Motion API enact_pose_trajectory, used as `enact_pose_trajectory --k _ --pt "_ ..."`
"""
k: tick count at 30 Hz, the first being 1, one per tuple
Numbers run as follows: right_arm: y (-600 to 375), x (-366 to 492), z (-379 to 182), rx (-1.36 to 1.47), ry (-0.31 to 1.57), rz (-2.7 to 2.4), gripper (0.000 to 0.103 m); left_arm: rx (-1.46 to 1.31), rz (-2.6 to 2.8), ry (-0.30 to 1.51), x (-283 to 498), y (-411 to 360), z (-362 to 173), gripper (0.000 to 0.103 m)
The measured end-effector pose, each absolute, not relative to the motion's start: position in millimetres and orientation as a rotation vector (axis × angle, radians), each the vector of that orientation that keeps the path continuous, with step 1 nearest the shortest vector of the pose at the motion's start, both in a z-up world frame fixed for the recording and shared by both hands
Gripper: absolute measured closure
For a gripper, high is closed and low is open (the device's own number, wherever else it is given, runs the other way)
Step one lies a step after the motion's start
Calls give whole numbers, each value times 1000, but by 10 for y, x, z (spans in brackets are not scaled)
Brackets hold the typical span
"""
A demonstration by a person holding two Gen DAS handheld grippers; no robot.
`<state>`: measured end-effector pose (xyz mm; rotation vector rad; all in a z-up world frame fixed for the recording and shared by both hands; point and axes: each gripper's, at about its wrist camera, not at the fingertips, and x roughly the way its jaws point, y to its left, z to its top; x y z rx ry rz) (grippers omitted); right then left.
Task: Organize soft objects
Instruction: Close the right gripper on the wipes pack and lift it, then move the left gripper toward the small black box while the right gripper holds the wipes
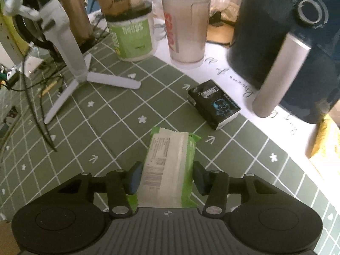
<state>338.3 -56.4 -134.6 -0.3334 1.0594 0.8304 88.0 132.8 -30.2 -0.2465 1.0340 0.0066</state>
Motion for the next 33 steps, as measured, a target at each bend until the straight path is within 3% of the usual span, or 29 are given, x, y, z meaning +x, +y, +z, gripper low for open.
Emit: enact_pose_trajectory --k 33 --pt "-2180 2773 -374 28 903 486 51 -85 -220 899 2150 734 -183 27"
